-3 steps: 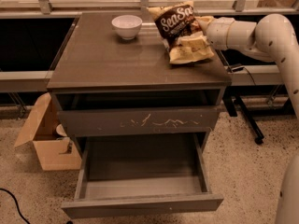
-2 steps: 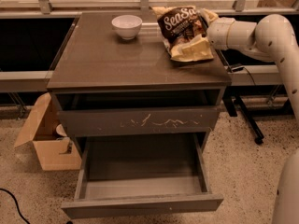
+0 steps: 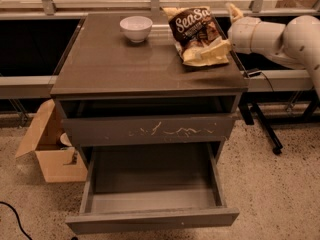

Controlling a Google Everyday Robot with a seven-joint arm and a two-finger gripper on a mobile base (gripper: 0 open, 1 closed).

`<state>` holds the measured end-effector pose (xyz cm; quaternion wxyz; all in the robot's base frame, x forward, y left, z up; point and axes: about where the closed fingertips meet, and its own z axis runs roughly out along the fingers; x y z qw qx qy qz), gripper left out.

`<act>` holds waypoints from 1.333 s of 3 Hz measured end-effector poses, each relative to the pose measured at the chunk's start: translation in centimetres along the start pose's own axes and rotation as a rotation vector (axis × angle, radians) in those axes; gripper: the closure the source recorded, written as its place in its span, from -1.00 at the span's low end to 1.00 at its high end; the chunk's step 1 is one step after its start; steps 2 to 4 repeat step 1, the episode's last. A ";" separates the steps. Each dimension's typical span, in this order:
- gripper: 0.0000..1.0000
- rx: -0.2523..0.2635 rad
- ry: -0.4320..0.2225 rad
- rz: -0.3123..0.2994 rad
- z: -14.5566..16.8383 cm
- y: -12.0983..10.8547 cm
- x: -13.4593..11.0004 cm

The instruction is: Pick brown chip bag from middle drawer and place on counter

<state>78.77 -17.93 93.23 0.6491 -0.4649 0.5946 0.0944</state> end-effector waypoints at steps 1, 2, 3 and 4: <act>-1.00 0.041 -0.060 -0.079 -5.3 1.6 -4.2; -1.00 0.041 -0.060 -0.079 -5.3 1.6 -4.2; -1.00 0.041 -0.060 -0.079 -5.3 1.6 -4.2; -1.00 0.041 -0.060 -0.079 -5.3 1.6 -4.2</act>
Offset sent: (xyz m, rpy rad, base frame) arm 0.0000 0.0000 0.0000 0.0000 0.0000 0.0000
